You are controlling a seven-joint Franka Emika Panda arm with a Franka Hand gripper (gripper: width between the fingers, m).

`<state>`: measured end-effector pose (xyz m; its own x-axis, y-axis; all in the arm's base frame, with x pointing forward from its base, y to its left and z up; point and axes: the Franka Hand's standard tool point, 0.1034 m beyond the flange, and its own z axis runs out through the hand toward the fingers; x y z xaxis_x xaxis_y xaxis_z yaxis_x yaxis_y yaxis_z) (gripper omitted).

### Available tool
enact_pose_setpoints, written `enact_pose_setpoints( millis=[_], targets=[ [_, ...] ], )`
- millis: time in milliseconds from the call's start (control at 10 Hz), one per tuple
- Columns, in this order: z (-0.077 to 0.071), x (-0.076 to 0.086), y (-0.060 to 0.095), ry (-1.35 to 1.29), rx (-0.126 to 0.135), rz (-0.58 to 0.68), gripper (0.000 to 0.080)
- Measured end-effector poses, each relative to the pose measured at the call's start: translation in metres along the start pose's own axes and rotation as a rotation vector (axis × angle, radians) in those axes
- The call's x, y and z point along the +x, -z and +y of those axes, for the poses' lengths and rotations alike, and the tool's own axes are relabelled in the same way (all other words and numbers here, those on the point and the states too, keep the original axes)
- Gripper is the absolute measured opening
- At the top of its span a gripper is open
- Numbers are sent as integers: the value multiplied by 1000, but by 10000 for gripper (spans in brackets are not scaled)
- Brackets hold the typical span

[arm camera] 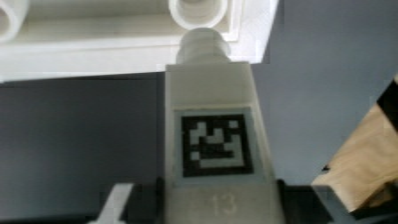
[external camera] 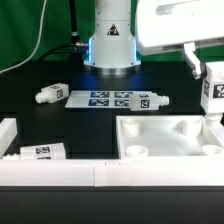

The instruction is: Assemble one leg

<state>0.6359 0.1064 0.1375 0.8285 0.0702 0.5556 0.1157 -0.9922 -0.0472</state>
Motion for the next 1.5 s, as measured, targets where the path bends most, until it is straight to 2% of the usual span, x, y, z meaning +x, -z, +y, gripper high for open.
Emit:
enact_pose_setpoints(
  millis=[200, 600, 1100, 1500],
  targets=[
    [9, -5, -5, 22, -14, 6, 287],
    [7, -7, -7, 25, -12, 4, 287],
    [5, -25, -26, 29, -13, 1, 287],
    [-9, -23, -28, 40, 0, 32, 287]
  ],
)
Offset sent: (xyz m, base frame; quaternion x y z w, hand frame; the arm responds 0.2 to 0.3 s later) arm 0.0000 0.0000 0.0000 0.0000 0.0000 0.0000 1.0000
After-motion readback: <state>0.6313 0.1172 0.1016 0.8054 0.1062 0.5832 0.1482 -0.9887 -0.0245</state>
